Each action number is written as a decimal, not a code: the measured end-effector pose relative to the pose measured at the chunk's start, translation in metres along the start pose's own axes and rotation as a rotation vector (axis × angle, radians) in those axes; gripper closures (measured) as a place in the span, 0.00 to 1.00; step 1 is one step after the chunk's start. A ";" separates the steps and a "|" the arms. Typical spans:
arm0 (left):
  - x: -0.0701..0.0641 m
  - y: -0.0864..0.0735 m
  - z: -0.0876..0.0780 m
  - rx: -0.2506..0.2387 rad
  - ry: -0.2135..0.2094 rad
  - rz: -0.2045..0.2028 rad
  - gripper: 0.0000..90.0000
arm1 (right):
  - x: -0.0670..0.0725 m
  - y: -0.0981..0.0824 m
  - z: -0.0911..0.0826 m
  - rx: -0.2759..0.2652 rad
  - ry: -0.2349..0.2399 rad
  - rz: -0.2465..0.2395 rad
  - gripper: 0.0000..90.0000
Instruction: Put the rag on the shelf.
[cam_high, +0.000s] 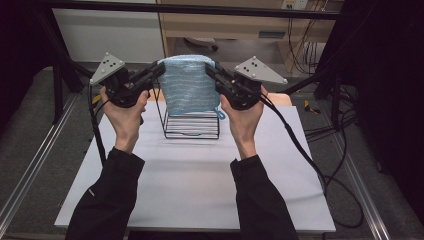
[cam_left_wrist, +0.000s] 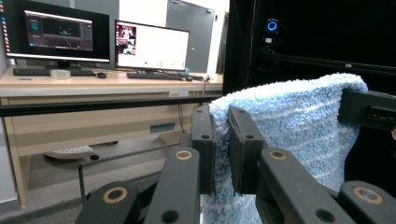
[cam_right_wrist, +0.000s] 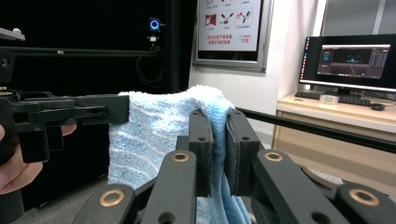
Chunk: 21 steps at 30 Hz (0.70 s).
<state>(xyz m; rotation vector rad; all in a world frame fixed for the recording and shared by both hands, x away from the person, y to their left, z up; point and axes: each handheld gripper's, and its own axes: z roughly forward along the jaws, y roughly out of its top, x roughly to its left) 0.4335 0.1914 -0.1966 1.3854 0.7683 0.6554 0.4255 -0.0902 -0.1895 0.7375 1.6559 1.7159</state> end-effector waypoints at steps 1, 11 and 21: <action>0.001 0.002 0.001 -0.003 0.002 -0.002 0.91 | -0.001 0.001 0.001 -0.001 0.000 -0.002 0.92; 0.005 0.025 0.013 -0.033 0.010 -0.005 0.91 | -0.009 0.019 0.013 -0.033 -0.012 -0.014 0.92; 0.011 0.036 0.022 -0.060 0.012 -0.028 0.91 | -0.017 0.034 0.024 -0.052 -0.020 -0.027 0.92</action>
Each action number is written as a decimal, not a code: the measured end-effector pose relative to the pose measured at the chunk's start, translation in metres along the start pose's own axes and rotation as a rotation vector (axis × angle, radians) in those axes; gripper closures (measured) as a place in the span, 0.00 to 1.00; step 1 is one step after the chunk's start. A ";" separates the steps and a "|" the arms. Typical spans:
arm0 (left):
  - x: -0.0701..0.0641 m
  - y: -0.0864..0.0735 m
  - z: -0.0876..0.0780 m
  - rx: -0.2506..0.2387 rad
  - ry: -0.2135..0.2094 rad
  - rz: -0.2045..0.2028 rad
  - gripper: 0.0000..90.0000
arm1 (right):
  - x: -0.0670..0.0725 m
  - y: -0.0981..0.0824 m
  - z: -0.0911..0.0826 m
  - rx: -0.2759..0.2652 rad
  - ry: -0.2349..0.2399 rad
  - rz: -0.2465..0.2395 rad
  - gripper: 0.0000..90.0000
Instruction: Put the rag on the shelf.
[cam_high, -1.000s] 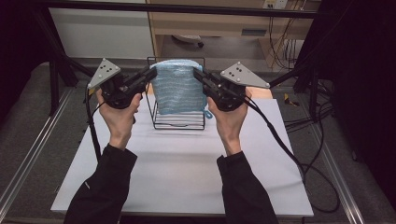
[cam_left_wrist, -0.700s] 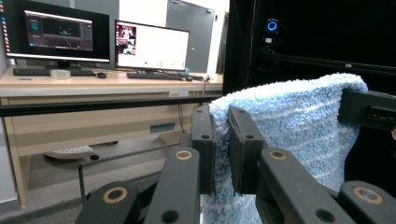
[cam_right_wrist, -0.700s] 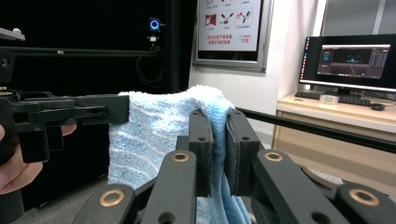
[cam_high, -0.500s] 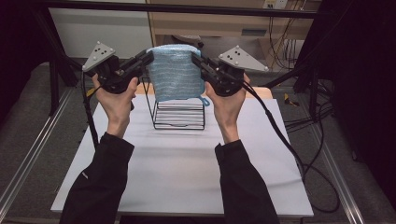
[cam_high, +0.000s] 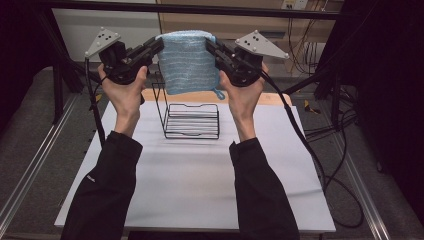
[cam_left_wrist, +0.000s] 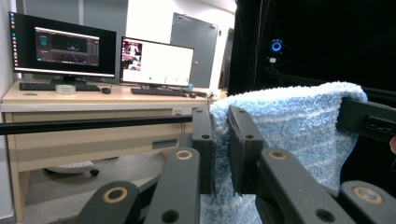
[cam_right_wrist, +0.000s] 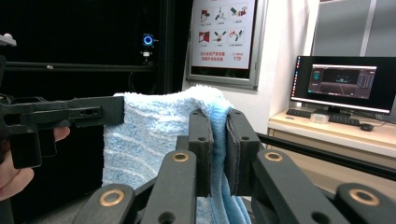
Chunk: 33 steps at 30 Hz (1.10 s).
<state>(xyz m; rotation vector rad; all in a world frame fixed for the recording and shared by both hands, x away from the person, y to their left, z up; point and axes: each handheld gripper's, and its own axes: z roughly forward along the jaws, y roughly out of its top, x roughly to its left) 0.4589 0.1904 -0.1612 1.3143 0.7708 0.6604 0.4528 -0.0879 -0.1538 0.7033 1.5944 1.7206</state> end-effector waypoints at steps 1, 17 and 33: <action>0.001 0.001 0.001 -0.004 0.000 -0.002 0.91 | 0.000 0.002 0.001 -0.001 -0.001 -0.004 0.92; 0.013 0.020 0.020 -0.036 0.040 0.014 0.91 | -0.014 0.018 0.028 -0.020 -0.009 -0.030 0.92; 0.033 0.016 0.033 -0.033 0.067 0.022 0.91 | -0.025 0.009 0.055 -0.021 -0.001 -0.022 0.92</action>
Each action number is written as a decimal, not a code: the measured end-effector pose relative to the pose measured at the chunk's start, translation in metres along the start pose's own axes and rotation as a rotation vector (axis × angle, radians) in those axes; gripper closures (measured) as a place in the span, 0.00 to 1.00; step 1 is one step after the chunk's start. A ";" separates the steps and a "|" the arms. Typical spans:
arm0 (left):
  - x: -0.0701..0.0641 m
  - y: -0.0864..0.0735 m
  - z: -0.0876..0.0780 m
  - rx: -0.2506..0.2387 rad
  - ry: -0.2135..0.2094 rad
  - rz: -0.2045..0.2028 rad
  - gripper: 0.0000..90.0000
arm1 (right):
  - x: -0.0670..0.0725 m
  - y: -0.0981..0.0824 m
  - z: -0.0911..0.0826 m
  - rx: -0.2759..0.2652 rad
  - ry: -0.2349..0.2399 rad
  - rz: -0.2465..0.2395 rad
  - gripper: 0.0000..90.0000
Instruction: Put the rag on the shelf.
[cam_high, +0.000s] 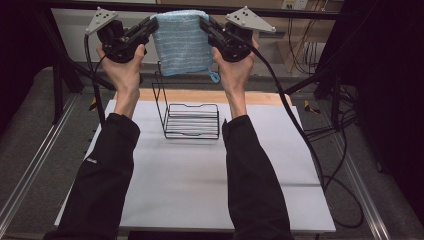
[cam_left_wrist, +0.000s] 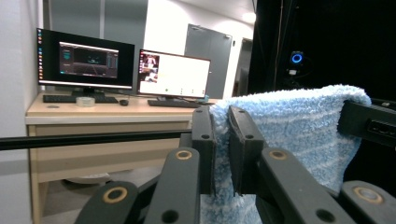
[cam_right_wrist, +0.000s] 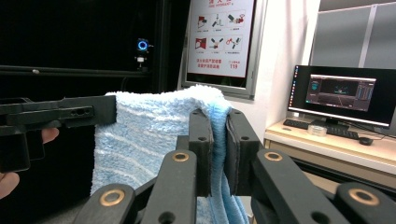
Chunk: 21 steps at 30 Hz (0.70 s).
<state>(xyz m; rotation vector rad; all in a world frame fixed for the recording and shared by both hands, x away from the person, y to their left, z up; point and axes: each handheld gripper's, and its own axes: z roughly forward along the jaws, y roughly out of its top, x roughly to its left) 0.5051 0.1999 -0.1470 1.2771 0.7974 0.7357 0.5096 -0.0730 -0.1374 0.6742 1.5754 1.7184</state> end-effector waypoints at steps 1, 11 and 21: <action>0.000 -0.001 0.001 0.007 0.006 0.005 0.91 | 0.000 -0.001 0.001 0.007 -0.002 -0.004 0.92; 0.008 -0.020 0.011 0.071 0.023 0.021 0.90 | -0.001 -0.023 0.005 0.063 -0.014 0.002 0.92; 0.009 -0.038 0.017 0.112 0.013 0.037 0.90 | -0.008 -0.045 0.002 0.094 -0.012 0.020 0.92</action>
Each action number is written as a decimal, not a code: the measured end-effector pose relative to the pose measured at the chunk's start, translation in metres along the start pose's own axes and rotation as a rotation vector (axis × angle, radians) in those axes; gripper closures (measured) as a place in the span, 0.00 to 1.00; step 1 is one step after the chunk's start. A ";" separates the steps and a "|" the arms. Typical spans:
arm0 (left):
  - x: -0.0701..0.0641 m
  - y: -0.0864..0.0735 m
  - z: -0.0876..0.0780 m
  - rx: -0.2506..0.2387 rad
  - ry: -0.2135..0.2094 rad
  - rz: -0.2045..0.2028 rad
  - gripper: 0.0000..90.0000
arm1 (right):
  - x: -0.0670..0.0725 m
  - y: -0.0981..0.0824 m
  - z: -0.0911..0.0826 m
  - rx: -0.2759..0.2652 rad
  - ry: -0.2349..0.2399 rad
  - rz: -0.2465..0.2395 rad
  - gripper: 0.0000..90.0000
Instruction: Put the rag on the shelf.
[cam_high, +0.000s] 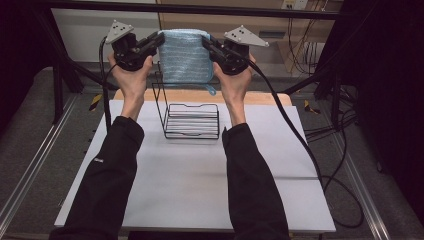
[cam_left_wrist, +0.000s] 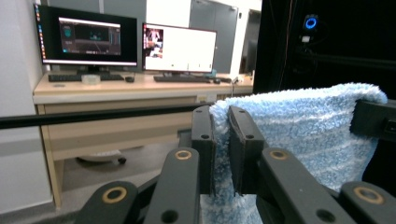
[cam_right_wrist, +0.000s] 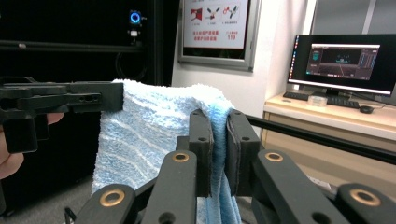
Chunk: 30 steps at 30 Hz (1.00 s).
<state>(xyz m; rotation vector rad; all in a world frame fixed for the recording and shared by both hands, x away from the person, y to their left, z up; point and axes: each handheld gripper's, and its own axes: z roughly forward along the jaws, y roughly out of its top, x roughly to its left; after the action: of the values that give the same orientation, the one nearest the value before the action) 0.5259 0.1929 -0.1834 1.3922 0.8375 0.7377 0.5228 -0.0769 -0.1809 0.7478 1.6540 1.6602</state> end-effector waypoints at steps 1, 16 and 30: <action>0.000 -0.003 0.000 0.004 -0.003 -0.004 0.90 | 0.000 -0.002 0.000 0.005 0.001 0.007 0.92; 0.005 -0.031 -0.013 0.057 -0.055 0.010 0.90 | 0.006 -0.037 -0.009 0.046 0.038 0.044 0.92; -0.001 -0.039 -0.025 0.075 -0.113 0.050 0.90 | 0.007 -0.046 -0.024 0.069 0.060 0.054 0.92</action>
<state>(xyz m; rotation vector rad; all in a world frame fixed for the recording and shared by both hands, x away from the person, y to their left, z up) 0.5027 0.2029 -0.2220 1.5124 0.7504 0.6644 0.5023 -0.0870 -0.2283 0.7899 1.7553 1.6850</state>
